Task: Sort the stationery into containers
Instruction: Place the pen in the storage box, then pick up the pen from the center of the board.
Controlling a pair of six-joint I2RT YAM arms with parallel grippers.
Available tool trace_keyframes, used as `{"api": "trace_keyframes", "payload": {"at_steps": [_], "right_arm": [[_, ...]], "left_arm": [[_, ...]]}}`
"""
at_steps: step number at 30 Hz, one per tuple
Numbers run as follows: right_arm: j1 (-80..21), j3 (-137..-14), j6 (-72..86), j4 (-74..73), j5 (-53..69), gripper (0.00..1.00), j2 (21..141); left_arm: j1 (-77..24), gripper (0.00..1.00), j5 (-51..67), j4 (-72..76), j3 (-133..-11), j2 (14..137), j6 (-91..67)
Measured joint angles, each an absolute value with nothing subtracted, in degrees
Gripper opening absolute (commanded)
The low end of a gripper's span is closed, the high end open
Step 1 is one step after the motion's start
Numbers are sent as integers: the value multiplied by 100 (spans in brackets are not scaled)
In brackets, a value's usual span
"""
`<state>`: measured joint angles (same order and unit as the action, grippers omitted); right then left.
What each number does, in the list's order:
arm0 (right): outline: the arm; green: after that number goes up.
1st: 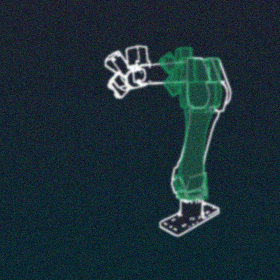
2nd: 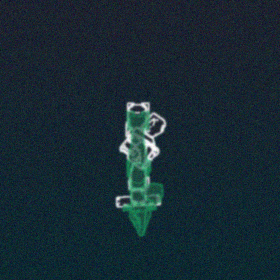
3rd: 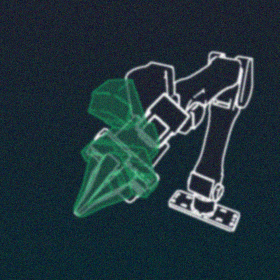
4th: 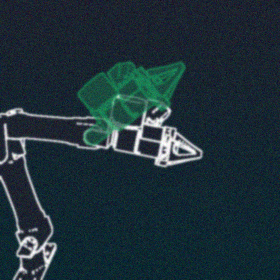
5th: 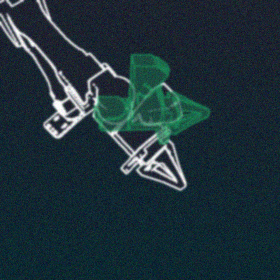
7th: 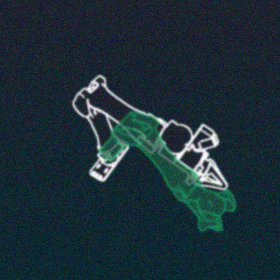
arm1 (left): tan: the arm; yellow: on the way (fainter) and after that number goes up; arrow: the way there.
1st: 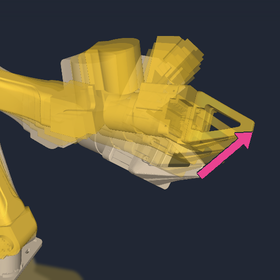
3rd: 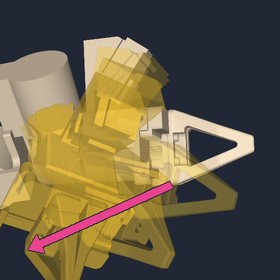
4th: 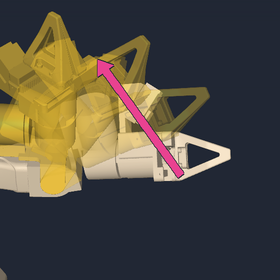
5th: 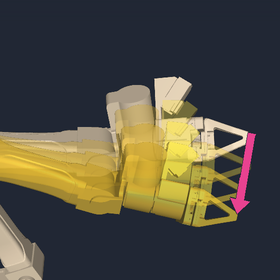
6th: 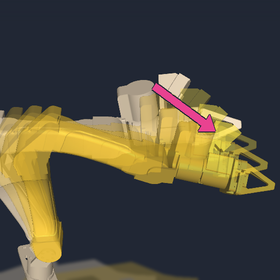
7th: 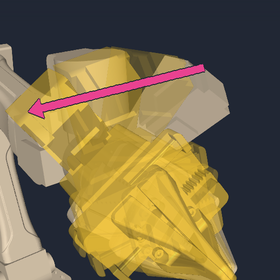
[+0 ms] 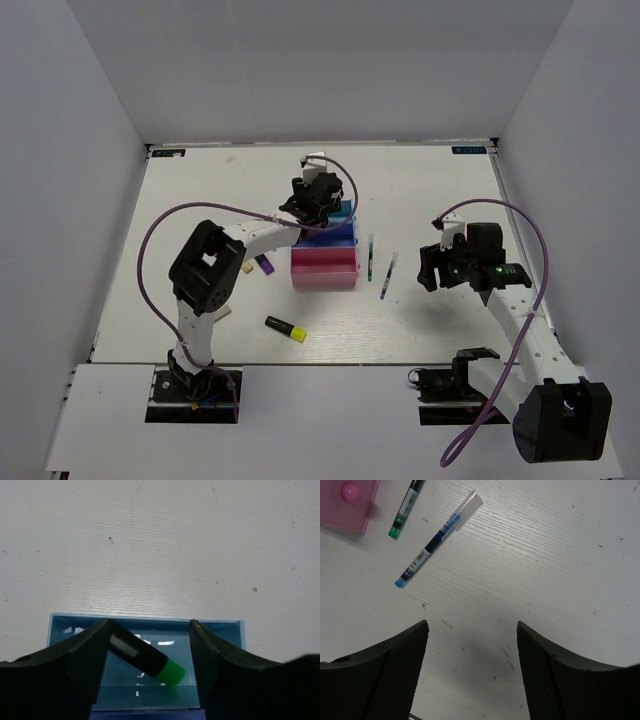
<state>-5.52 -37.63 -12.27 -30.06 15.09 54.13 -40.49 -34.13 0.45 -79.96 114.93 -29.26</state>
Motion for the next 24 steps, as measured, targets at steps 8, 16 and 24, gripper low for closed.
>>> {"api": "trace_keyframes", "payload": {"at_steps": [8,16,24], "right_arm": [[-552,-3763,-1240,-3006,1511,74,5413],[-552,-3763,-1245,-3009,1516,74,5413],[-552,-3763,-1247,-3011,1511,74,5448]], "left_arm": [[-4309,0,-3795,-580,-7942,10436,-2502],[-3350,56,-3636,-3514,-7723,8958,-4506],[-2451,53,-2602,-5017,-7699,9891,-5446]]}}
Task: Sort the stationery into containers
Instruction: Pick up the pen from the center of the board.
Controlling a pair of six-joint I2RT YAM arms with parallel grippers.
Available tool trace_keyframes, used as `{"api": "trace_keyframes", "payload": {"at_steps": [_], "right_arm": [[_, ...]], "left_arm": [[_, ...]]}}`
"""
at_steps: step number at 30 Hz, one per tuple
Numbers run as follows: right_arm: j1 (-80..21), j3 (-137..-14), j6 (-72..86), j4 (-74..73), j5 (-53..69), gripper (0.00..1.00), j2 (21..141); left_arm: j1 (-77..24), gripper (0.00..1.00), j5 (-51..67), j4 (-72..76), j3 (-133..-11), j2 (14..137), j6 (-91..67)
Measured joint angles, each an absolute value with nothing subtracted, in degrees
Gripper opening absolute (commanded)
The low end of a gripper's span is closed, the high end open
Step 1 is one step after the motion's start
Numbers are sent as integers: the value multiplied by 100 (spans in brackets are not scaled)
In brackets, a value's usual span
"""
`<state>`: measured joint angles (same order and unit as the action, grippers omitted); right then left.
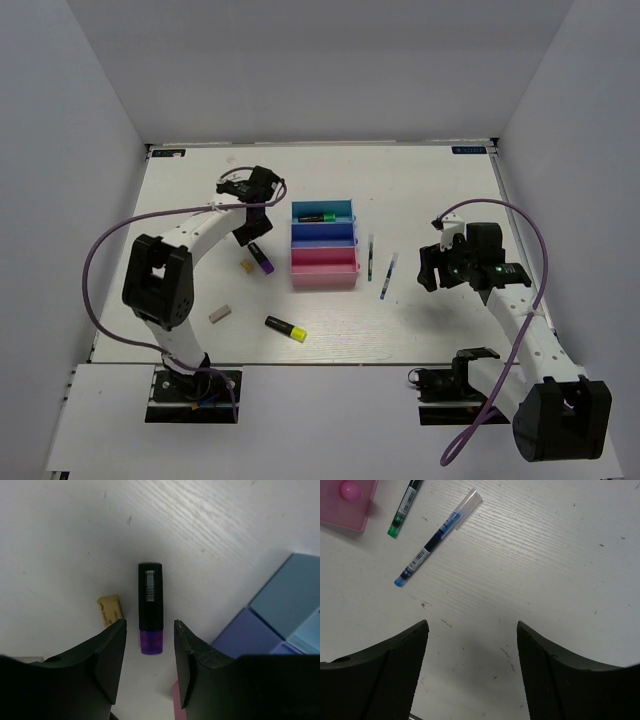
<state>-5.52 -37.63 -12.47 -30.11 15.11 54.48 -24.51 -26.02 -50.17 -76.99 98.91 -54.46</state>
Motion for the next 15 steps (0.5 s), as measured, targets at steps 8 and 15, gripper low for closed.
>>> {"api": "trace_keyframes", "payload": {"at_steps": [8,15], "right_arm": [[-552,-3763,-1247,-3011,1509,74,5450],[-552,-3763,-1247,-3009,1505,74,5450]], "left_arm": [[-2440,53,-2051,-5312,-7804,10486,-5581],[-2370,53,-1887,-5264,-7754,10667,-5621]]}}
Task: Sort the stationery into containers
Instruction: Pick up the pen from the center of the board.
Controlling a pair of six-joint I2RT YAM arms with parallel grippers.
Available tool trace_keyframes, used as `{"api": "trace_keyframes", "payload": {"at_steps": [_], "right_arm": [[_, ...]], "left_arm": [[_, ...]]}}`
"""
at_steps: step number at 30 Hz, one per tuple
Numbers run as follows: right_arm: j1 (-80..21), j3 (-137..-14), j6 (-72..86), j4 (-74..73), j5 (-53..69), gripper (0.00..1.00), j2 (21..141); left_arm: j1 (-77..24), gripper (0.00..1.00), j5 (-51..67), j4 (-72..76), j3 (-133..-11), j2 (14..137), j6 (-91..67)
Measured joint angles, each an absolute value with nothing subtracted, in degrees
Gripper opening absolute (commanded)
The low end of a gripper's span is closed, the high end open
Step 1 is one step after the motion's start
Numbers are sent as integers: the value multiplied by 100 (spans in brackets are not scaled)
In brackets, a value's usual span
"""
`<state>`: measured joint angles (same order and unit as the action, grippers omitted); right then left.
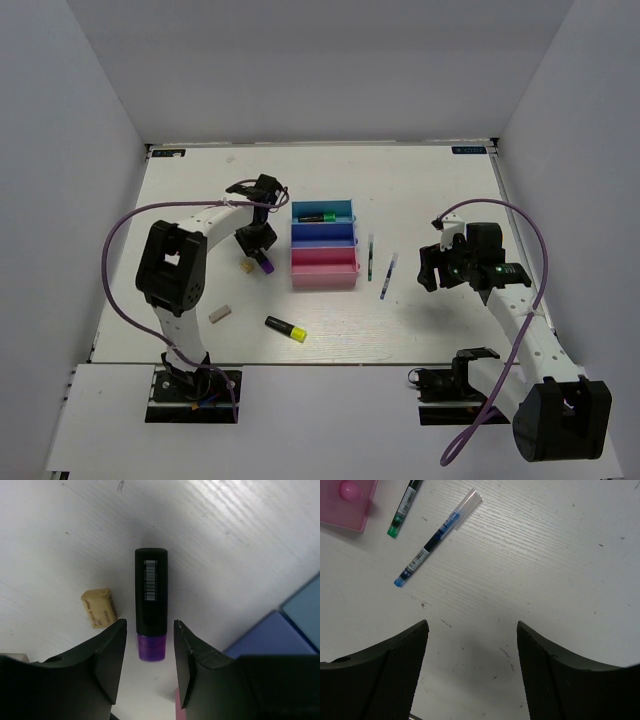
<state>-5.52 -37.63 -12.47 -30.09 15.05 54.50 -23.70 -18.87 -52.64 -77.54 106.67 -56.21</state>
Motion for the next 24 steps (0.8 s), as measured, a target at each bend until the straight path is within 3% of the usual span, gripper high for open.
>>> {"api": "trace_keyframes", "payload": {"at_steps": [14,15,20,24], "right_arm": [[-548,-3763,-1247,-3011,1466,75,5450],[-548,-3763,-1247,-3011,1466,75,5452],[-548,-3763,-1247,-3011,1463,75,5454],[-548,-3763,-1249,-3011,1461,75,5454]], "left_arm": [[-2300,52,-1658,-4768,-7343,10949,-5701],[-2300,49,-1649,-4727,-7328,10947,-5704],[-2303,13,-1649,-4335,-7057,10785,-5684],[-2303,5,-1651,-4217,-6967,10704,-5590]]}}
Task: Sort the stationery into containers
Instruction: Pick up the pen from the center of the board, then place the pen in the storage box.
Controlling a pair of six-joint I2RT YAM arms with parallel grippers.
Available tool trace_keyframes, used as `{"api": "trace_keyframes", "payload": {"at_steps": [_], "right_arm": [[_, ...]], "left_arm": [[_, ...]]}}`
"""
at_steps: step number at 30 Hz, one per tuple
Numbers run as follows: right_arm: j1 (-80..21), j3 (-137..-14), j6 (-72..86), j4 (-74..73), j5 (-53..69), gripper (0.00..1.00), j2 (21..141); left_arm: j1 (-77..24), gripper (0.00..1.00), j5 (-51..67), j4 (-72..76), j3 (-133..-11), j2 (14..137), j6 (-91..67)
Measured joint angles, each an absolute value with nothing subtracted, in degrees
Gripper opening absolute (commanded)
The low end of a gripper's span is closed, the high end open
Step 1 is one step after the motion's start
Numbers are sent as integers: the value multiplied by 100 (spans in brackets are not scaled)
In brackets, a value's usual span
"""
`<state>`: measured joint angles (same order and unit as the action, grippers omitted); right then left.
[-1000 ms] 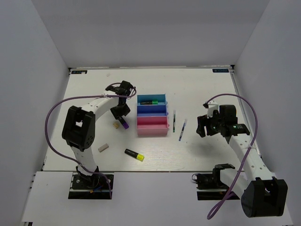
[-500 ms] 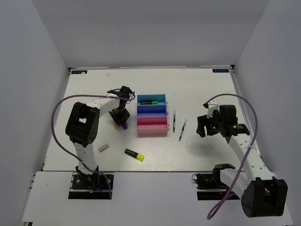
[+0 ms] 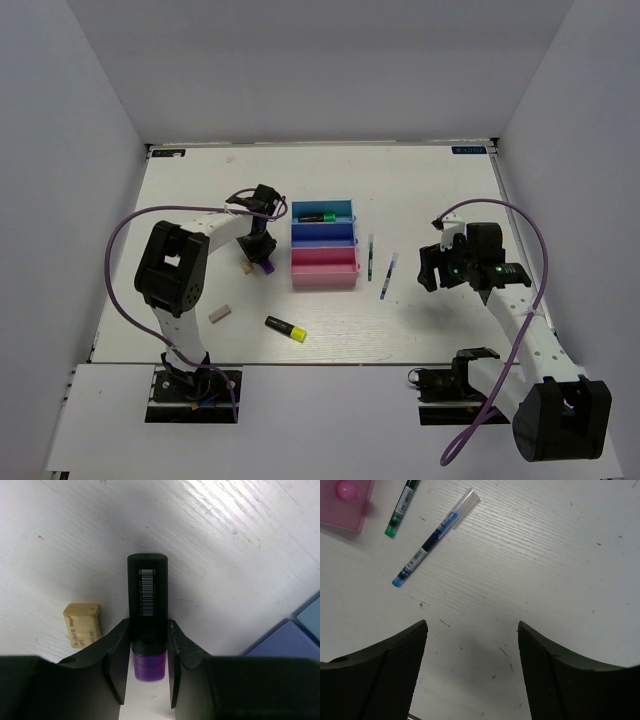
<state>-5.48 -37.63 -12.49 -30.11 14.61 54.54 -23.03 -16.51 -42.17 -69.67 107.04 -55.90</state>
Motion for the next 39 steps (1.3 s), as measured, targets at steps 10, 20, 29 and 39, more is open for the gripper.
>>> {"api": "trace_keyframes", "payload": {"at_steps": [10,20,29,39], "right_arm": [[-548,-3763,-1247,-3011,1459,75,5461],[-545,-3763,-1247,-3011,1461,75,5481],[-545,-3763,-1247,-3011,1472,75,5481],[-545,-3763,-1247,-3011,1474,75,5483]], "left_arm": [[-2766,0,-1925,-4281,-7575,10392,-4748],[-3409,0,-2231,-3625,-9203,10427,-3977],[-3730,4,-2502,-2388,-9286,11268,-2943],[-3828,7,-2751,-1406,-9115,11408,-2309]]}}
